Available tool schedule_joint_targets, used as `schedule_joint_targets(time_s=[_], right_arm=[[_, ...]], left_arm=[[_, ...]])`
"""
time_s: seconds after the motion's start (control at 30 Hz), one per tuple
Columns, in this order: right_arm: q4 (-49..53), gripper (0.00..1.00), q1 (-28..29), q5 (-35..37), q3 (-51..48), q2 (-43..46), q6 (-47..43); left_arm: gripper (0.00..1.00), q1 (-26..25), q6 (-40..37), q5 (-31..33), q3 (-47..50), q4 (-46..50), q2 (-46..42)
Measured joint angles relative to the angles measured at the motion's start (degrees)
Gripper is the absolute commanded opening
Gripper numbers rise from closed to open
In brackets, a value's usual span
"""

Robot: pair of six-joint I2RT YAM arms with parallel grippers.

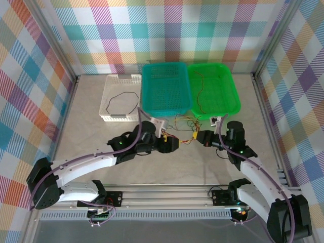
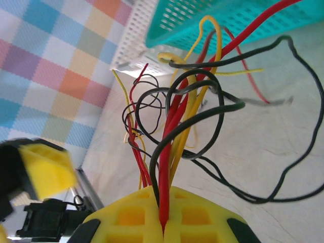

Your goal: Untangle the cables

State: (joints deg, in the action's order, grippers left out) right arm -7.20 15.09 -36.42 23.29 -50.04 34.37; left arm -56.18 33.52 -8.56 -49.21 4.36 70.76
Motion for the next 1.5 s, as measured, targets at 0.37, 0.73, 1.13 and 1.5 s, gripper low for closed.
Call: schedule_joint_targets(time_s=[0.37, 0.73, 1.13, 1.5], right_arm=[[-6.8, 0.0, 0.96, -7.61, -0.04, 2.99, 4.72], [-7.58, 0.0, 3.76, -13.18, -0.04, 2.36, 5.29], [-7.72, 0.0, 6.05, -13.35, -0.04, 2.54, 3.98], [-7.91, 0.0, 8.15, -13.55, -0.02, 0.59, 3.56]], left_arm=[[0.64, -3.72, -0.87, 1.2, -2.36, -0.81, 5.42], [0.5, -4.02, -0.9, 8.28, -3.48, 1.73, 5.35], [0.59, -3.98, 1.95, 11.26, -3.45, 5.53, 5.16], [0.75, -3.61, 3.02, 13.25, -1.73, 7.23, 4.46]])
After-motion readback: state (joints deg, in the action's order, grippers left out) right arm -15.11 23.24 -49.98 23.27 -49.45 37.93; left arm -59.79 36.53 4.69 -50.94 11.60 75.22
